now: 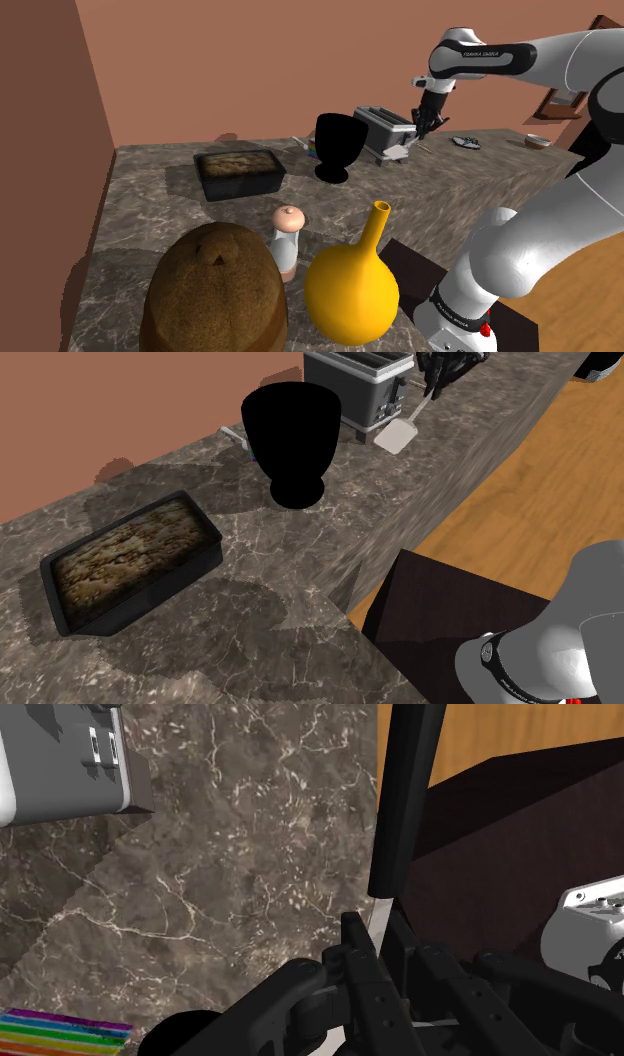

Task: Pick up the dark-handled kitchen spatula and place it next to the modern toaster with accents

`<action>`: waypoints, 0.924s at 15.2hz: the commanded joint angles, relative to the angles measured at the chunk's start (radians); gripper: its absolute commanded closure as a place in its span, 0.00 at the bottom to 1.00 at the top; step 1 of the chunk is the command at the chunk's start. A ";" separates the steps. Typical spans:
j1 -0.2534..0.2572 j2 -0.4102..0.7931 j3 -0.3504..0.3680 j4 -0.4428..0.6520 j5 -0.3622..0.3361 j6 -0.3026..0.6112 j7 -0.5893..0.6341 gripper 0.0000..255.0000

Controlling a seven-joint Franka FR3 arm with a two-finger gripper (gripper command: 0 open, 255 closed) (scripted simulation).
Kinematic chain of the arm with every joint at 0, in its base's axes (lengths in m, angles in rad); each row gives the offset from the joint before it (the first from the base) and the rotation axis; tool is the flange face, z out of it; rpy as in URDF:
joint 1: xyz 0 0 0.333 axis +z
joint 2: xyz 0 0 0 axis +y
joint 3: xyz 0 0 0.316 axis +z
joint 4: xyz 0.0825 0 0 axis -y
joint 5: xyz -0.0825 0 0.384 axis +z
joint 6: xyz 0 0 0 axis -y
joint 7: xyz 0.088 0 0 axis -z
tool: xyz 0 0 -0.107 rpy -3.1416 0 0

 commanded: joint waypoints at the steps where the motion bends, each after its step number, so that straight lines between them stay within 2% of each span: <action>1: -0.002 0.000 -0.005 -0.030 -0.003 0.030 0.003 1.00; 14: -0.007 0.021 -0.047 -0.185 -0.018 0.206 0.014 1.00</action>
